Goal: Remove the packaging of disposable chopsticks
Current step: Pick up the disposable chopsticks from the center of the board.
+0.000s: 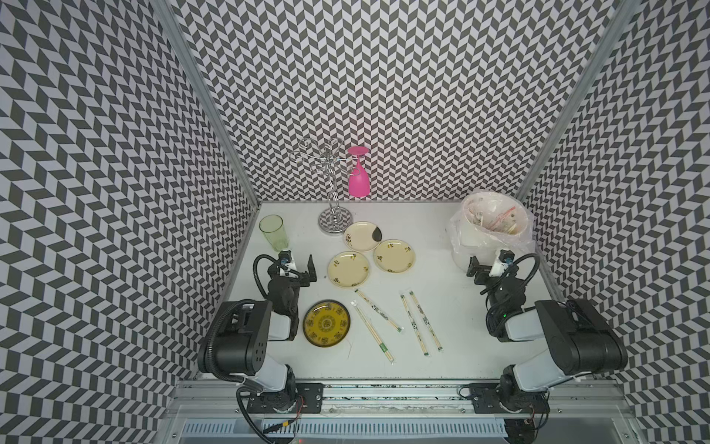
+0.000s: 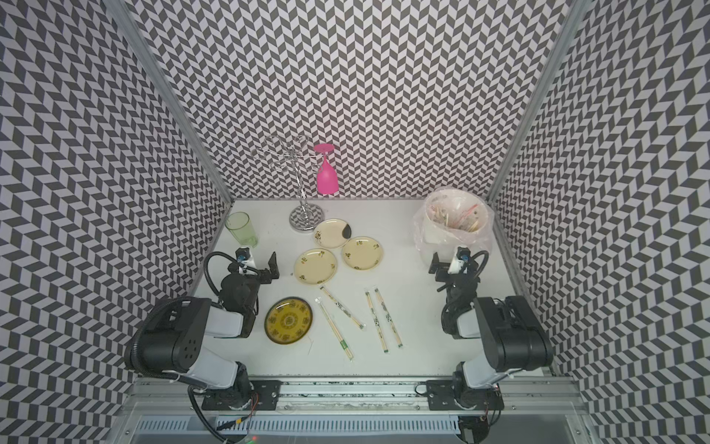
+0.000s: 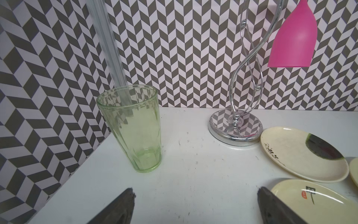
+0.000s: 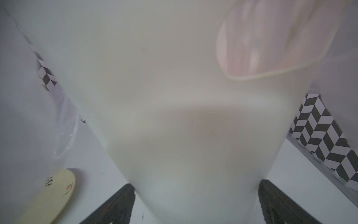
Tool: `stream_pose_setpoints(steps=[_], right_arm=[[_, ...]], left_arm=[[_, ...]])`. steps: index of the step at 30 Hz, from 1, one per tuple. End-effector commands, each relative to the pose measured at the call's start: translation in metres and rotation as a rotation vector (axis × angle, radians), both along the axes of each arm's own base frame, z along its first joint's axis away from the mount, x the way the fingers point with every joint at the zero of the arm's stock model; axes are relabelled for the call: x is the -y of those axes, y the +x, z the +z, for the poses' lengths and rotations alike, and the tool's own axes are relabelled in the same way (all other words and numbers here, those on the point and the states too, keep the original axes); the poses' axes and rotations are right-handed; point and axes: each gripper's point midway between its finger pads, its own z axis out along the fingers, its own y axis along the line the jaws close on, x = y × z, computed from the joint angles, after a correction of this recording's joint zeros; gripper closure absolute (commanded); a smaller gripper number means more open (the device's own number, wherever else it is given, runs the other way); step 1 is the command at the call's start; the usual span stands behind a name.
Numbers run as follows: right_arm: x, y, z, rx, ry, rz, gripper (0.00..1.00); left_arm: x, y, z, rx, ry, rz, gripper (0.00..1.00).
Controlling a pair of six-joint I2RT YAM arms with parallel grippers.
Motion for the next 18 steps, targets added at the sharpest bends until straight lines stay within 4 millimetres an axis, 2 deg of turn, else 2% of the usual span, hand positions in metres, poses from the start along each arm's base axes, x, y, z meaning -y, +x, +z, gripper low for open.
stream_pose_setpoints(steps=[1, 18], right_arm=[[0.0027, 0.0023, 0.0227, 0.092, -0.009, -0.015, 0.01], [0.0027, 0.0023, 0.023, 0.093, -0.009, -0.015, 0.01]], left_arm=[[0.0012, 0.0043, 0.0121, 0.047, -0.009, 0.002, 0.0], [0.0009, 0.0042, 0.0125, 0.048, -0.008, 0.003, 0.0]])
